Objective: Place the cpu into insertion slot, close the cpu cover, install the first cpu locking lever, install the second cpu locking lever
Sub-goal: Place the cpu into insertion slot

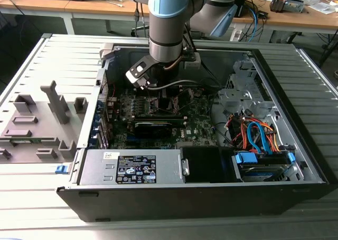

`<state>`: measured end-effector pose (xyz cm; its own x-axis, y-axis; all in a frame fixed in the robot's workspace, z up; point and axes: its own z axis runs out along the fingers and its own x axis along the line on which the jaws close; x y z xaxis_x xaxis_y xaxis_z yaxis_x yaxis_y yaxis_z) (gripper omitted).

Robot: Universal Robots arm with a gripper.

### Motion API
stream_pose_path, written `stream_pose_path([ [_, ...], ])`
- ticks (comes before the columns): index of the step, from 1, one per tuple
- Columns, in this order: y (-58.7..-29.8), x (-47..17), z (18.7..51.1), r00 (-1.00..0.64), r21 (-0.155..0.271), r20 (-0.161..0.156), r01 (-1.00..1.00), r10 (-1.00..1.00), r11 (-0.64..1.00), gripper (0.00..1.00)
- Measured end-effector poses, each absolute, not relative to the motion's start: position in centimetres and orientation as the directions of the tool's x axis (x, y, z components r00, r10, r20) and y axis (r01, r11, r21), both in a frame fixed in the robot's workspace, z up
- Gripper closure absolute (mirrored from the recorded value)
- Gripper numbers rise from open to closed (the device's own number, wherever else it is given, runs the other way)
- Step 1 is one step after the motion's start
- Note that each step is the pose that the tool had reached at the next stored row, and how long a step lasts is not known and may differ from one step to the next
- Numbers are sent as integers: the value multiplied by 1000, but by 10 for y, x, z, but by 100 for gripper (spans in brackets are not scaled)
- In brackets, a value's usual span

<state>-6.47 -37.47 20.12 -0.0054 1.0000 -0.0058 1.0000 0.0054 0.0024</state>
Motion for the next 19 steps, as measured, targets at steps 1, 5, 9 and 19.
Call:
stream_pose_path([
  [1,-375,-65,201,-5,3,-5,1000,1000,5,45],
  [5,-375,-65,201,-5,3,-6,1000,1000,5,38],
  [9,-375,-65,201,-5,2,-6,1000,1000,5,38],
  [19,-373,-65,217,-5,3,-3,1000,1000,5,38],
])
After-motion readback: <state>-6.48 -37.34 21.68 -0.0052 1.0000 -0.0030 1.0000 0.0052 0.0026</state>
